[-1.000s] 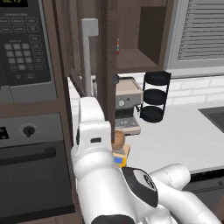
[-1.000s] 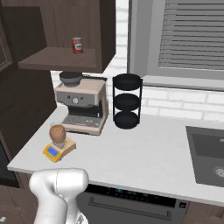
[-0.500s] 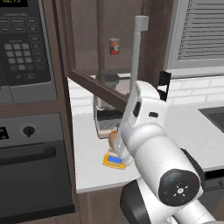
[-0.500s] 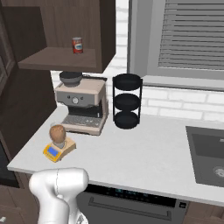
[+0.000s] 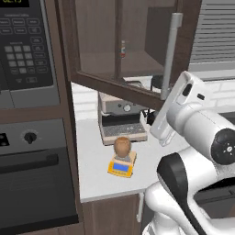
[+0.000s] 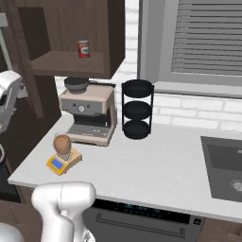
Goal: Pick the honey bottle and place it on the digital scale for weighing, and close the cabinet.
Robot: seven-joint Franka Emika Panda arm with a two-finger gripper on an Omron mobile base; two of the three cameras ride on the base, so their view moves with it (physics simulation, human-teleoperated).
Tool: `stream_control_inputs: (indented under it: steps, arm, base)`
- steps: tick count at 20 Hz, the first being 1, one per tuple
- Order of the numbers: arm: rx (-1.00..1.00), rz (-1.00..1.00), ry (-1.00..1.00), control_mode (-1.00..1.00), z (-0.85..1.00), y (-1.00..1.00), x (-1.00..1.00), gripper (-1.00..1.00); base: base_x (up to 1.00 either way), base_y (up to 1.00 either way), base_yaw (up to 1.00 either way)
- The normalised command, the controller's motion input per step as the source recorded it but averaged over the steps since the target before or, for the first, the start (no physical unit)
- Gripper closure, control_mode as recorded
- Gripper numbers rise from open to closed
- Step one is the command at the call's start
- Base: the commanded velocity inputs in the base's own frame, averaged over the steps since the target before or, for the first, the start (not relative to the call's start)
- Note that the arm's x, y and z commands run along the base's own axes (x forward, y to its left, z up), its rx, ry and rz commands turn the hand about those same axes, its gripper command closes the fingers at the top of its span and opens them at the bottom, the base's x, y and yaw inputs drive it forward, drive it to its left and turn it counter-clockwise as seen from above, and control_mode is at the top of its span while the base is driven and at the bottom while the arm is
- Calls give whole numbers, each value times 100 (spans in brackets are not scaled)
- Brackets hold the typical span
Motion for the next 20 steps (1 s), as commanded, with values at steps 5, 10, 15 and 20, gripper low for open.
stream_control_inputs:
  steps: [5, 10, 15, 20]
  arm:
    - [5, -4, 17, -100, 5, -50, 100, -100]
    - [7, 0, 11, -100, 0, -42, 99, -100]
    - [10, 2, -3, -100, -5, -30, 100, -100]
    - [3, 0, -6, -100, -5, -7, 91, -100]
  base:
    - [0, 0, 0]
    - [0, 0, 0]
    - [0, 0, 0]
    - [0, 0, 0]
